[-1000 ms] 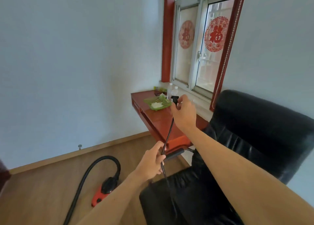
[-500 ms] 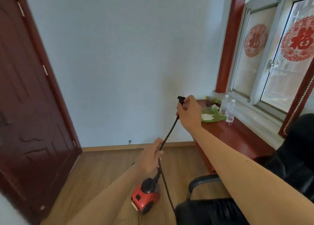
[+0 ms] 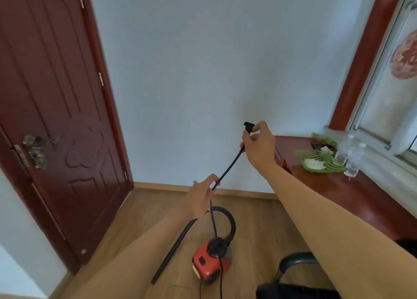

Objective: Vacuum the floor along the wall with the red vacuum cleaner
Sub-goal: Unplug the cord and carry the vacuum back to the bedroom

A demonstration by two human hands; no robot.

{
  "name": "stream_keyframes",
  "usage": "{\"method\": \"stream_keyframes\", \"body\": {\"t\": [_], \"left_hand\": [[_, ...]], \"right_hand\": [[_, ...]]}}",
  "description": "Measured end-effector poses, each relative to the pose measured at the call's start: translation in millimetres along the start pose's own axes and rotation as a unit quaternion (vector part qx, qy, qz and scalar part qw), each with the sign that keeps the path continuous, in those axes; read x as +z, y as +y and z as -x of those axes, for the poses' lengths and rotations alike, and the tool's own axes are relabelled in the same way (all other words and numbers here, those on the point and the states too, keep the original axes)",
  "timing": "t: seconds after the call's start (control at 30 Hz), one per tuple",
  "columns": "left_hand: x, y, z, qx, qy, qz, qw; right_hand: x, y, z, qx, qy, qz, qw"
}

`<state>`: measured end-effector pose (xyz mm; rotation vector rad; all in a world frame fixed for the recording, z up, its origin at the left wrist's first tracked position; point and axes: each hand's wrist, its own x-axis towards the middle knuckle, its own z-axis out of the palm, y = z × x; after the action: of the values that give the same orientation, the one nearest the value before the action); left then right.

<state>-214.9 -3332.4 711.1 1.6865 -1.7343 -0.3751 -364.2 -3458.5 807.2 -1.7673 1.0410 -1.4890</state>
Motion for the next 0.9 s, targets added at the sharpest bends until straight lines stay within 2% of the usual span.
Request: {"method": "stream_keyframes", "body": {"t": [0.3,0.5,0.9], "left_hand": [[-33.2,-104.3,-60.2,0.007,0.000,0.024,1.000],[-54.9,-169.8,-98.9,0.024,-0.034,0.033,0.999],[-51.6,-229.0,-148.6,0.003,-0.065,0.069,0.996]], "right_hand": [[111.4,32.0,-42.0,0.042,0.004,0.029,0.999],[180.8,49.1,-64.8,0.069,0.015,0.038,0.997],[251.4,107.1,-111.6,0.105,0.016,0.082,0.991]]}}
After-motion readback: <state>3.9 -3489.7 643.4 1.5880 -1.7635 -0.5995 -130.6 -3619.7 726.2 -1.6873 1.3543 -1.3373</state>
